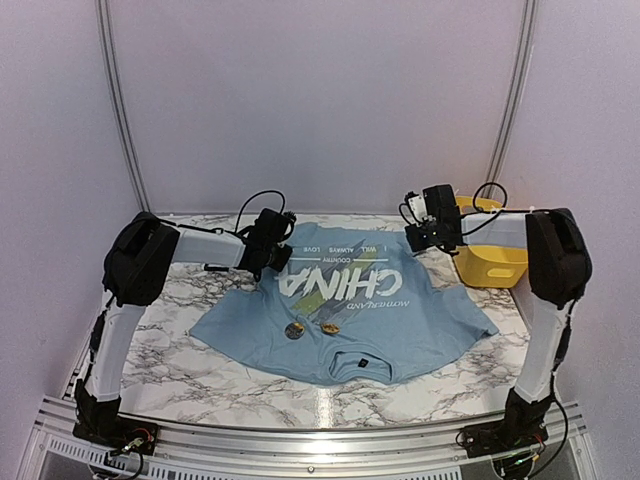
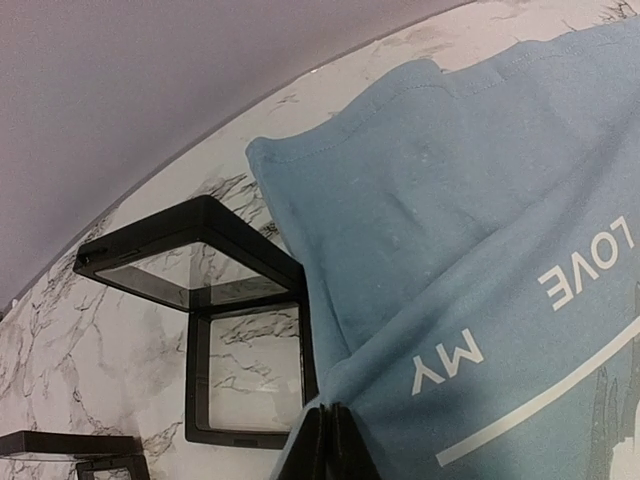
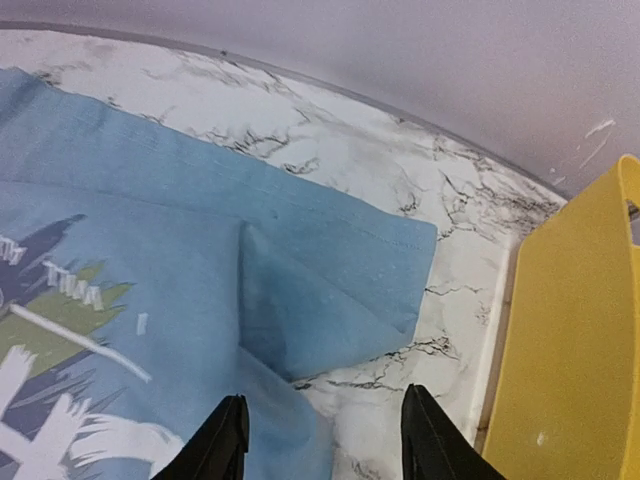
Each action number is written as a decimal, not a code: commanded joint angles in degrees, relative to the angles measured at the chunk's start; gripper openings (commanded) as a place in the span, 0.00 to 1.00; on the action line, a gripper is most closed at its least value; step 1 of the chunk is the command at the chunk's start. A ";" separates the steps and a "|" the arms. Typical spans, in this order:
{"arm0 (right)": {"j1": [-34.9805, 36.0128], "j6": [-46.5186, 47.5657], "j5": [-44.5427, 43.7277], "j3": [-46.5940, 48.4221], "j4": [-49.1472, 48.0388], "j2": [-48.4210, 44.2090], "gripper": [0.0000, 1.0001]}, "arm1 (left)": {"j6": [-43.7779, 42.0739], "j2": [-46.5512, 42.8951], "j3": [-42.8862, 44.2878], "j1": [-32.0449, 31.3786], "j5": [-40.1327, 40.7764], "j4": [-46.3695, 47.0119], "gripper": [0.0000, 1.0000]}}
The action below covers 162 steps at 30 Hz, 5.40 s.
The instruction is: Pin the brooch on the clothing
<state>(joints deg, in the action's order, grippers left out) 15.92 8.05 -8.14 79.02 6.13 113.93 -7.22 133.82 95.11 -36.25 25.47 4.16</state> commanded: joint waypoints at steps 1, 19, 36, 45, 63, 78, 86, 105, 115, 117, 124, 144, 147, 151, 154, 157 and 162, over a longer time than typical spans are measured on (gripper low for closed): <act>4.81 -1.21 -2.76 -5.30 0.75 -10.35 0.49 | 1.01 -1.06 1.33 0.08 -0.75 -1.59 0.24; 32.42 -34.72 10.28 -33.46 17.66 -24.71 0.00 | 15.94 -37.30 -41.89 -14.44 -6.10 -11.60 0.49; 41.71 -47.59 16.72 -37.28 36.98 -38.13 0.00 | 31.79 -43.66 -52.08 -24.65 -14.98 -32.35 0.50; 13.89 -28.08 9.88 -14.08 32.58 -34.00 0.00 | 17.17 -44.07 -27.98 -10.27 -14.51 -35.02 0.62; -4.42 -12.25 3.18 33.79 21.79 22.27 0.00 | -12.91 13.78 37.91 1.87 2.11 -16.72 0.54; -6.81 -14.09 9.77 62.35 30.95 43.98 0.00 | -27.19 23.42 34.04 1.86 7.33 -2.66 0.56; -7.66 -18.38 16.82 62.92 17.34 43.70 0.00 | -25.97 24.16 35.02 5.36 7.40 -0.59 0.57; -7.59 -9.70 23.88 38.82 16.19 4.12 0.72 | -15.52 -5.67 17.13 2.51 -11.88 -8.36 0.79; -3.70 -17.68 28.65 -6.67 12.88 -28.80 0.64 | 6.63 -41.12 -32.13 -6.59 -13.83 -9.28 0.64; 1.23 -19.04 26.95 -13.34 15.03 -31.74 0.59 | 6.78 -44.45 -38.17 -11.28 -12.91 -10.59 0.62; 14.66 -28.96 22.24 -29.98 13.80 -32.97 0.31 | 6.78 -45.75 -47.21 -24.75 -14.42 -13.07 0.54; 15.94 -35.27 13.45 -41.23 25.39 -36.33 0.28 | 14.31 -39.00 -42.43 -30.02 -19.51 -36.30 0.52; 15.28 -34.65 13.91 -39.49 26.74 -37.46 0.30 | 14.86 -38.73 -39.92 -30.11 -18.49 -40.90 0.55; 13.30 -31.56 15.32 -34.22 26.29 -39.02 0.42 | 13.41 -41.20 -36.45 -29.89 -15.13 -42.24 0.61; 9.44 -27.86 15.95 -29.42 21.03 -42.37 0.87 | 11.53 -46.28 -32.35 -28.02 -9.06 -37.84 0.70; 3.68 -24.53 9.79 -26.89 11.94 -47.52 0.98 | 13.76 -56.29 -35.44 -20.54 -2.62 -23.42 0.79; -6.76 -19.62 -2.26 -34.69 -10.24 -56.29 0.98 | 15.74 -72.48 -50.47 -3.76 4.50 7.50 0.98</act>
<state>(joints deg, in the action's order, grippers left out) 14.57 -17.15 0.10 48.69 14.50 62.11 8.10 70.30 53.80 -47.79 18.92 -11.49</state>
